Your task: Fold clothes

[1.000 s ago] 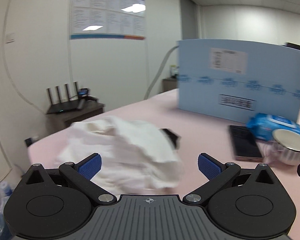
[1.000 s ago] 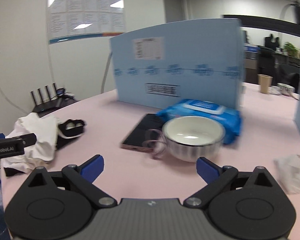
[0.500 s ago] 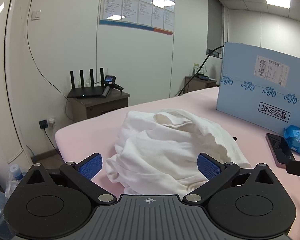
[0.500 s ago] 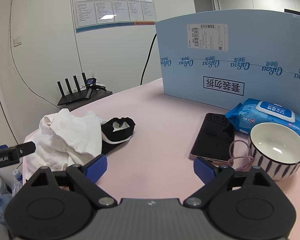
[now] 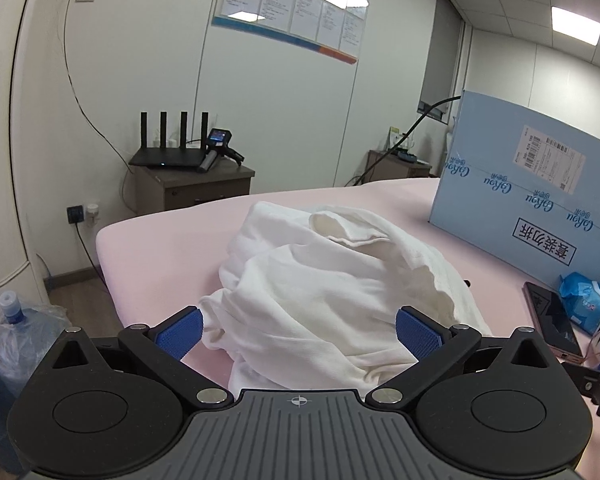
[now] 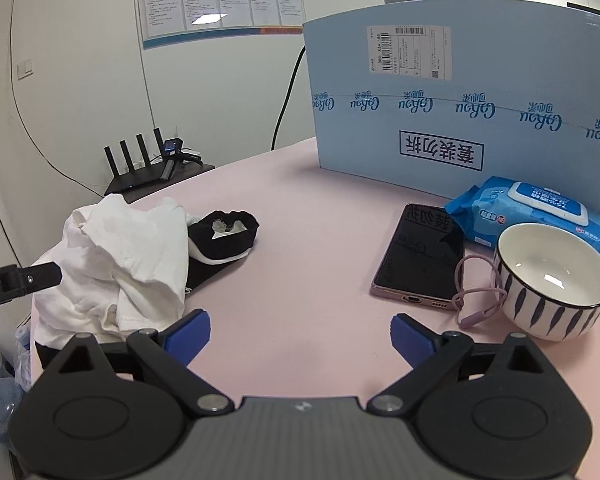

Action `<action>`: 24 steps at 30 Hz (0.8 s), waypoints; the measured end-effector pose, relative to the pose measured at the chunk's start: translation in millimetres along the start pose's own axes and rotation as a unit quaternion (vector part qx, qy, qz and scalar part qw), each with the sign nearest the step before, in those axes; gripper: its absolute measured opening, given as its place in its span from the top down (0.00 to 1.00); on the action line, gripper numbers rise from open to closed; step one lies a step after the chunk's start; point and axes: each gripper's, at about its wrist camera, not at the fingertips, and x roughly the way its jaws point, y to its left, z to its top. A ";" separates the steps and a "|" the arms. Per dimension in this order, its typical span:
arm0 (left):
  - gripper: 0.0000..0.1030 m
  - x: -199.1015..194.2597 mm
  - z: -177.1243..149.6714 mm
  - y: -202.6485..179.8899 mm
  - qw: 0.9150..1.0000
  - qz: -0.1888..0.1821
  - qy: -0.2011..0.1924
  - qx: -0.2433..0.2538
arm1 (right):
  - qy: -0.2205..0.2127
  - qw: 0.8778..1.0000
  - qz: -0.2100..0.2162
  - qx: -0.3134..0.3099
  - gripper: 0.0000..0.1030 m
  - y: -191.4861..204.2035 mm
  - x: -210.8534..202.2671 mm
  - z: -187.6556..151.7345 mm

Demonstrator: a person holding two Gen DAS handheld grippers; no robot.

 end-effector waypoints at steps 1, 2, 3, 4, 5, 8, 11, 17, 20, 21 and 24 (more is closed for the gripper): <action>0.00 0.5 0.0 -0.6 1.000 -0.002 0.002 0.000 | 0.004 1.000 0.005 0.003 0.05 -0.8 1.2 -0.3; 0.00 1.0 0.0 -1.3 1.000 -0.003 0.005 0.001 | 0.010 1.000 0.011 0.005 0.05 -1.4 2.6 -0.6; 0.00 2.0 0.0 -1.5 1.000 -0.003 0.007 0.000 | 0.015 1.000 0.016 0.008 0.05 -1.9 3.9 -1.0; 0.00 3.0 -0.1 -1.6 1.000 -0.002 0.008 0.000 | 0.018 1.000 0.019 0.008 0.05 -1.9 4.9 -1.4; 0.00 4.0 -0.5 -1.5 1.000 -0.001 0.010 -0.002 | 0.021 1.000 0.021 0.008 0.06 -1.6 5.9 -1.8; 0.00 6.0 -2.2 -1.0 1.000 0.007 0.016 -0.002 | 0.028 0.999 0.021 0.006 0.07 0.8 8.5 -2.9; 0.00 6.8 -3.2 -0.9 1.000 0.008 0.018 0.003 | 0.025 0.999 0.021 0.007 0.08 3.0 10.7 -2.9; 0.00 7.6 -3.6 -1.4 1.000 0.011 0.016 0.006 | 0.016 1.000 0.016 0.011 0.09 7.2 14.7 -0.5; 0.00 9.9 -3.4 -0.3 1.000 0.011 0.018 0.002 | 0.017 1.000 0.017 0.014 0.11 9.2 18.4 0.7; 0.00 10.7 -3.6 0.5 1.000 0.012 0.018 0.000 | 0.017 1.000 0.018 0.014 0.11 10.2 19.7 1.0; 0.00 12.0 -3.1 1.8 1.000 0.011 0.020 -0.003 | 0.015 1.000 0.017 0.015 0.12 11.7 21.7 1.1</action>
